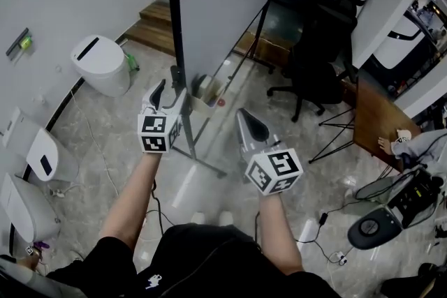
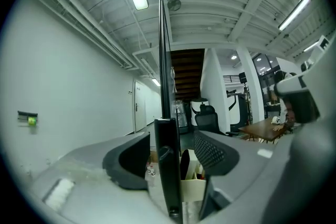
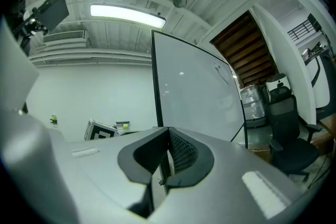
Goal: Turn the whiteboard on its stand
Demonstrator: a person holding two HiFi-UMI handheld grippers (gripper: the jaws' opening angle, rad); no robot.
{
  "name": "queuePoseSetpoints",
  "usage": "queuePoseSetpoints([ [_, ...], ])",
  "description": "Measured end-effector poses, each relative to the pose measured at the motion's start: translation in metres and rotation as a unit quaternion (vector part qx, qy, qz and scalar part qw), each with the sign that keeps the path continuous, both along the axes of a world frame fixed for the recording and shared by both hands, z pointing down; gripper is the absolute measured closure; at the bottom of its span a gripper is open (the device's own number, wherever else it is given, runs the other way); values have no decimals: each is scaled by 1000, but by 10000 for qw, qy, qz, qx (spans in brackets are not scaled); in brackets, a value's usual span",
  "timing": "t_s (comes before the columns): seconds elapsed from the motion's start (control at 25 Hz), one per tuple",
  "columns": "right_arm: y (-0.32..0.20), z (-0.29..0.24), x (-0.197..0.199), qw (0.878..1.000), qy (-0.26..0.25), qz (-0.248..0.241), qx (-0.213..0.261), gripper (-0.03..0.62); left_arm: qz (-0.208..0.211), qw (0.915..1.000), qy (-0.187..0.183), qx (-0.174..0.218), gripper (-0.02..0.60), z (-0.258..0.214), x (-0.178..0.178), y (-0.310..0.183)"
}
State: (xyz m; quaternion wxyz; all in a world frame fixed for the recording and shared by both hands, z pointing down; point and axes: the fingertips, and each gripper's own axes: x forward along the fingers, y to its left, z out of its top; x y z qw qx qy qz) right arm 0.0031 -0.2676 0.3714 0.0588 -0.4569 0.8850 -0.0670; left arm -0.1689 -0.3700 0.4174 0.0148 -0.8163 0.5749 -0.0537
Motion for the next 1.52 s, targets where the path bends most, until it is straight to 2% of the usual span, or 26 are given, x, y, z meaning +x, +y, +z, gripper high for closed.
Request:
queuePoseSetpoints([
  [0.16, -11, 3, 4, 10000, -7, -44, -43, 586, -53, 9999, -24, -153, 264, 9, 1, -21],
  [0.44, -28, 7, 20, 9999, -15, 26, -106, 586, -91, 9996, -44, -256, 258, 18, 4, -50],
  [0.72, -33, 10, 28, 9999, 10, 51, -144, 586, -82, 9997, -35, -244, 305, 21, 8, -59],
  [0.84, -32, 9, 27, 9999, 36, 29, -122, 586, -114, 9996, -60, -245, 371, 23, 7, -61],
  [1.52, -15, 8, 31, 9998, 108, 125, -140, 586, -147, 9985, 146, -513, 387, 21, 3, -58],
])
